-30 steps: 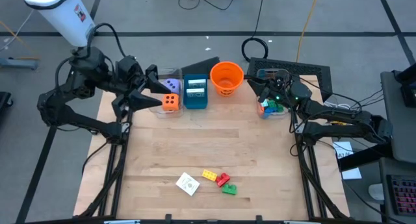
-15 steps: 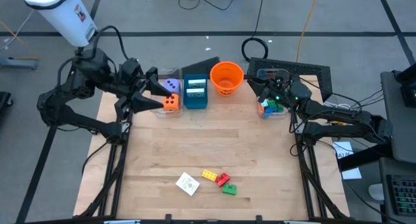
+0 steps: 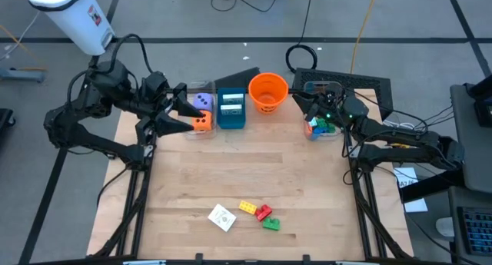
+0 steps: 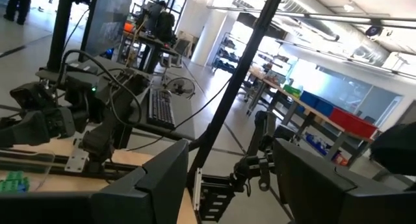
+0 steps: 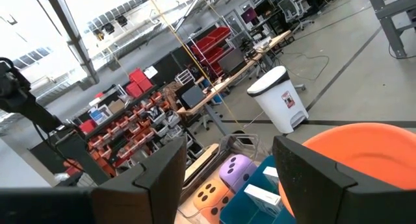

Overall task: Pick & Place Toys
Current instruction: Put the red game piece into the right transparent bin

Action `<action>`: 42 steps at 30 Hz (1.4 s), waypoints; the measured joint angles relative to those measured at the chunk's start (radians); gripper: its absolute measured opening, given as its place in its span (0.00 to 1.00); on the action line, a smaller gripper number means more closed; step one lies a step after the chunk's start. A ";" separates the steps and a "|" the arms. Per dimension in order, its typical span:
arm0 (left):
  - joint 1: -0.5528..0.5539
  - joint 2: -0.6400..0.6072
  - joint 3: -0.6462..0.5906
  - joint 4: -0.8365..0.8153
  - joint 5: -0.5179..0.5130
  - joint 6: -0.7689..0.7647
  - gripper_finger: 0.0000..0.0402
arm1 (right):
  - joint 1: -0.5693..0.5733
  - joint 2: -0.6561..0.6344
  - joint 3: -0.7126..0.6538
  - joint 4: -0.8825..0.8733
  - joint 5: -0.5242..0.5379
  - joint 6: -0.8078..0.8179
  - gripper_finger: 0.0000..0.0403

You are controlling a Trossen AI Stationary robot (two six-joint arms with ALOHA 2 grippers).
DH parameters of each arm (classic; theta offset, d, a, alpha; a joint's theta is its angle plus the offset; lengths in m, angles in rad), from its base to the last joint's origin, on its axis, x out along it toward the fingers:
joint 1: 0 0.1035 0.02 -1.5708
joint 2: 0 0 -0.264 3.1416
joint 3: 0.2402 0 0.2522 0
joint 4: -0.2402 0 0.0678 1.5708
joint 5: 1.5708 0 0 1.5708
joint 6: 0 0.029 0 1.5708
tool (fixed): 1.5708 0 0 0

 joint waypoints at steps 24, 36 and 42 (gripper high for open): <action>-0.194 -0.008 0.000 0.101 -0.424 0.051 0.58 | 0.000 0.000 0.000 0.000 0.000 0.000 0.56; -0.299 0.028 0.000 0.110 -0.495 -0.071 0.58 | -0.001 0.001 0.000 0.141 -0.076 0.115 0.56; -0.358 0.027 0.000 0.093 -0.588 0.023 0.58 | 0.021 0.000 0.073 0.255 -0.263 0.117 0.54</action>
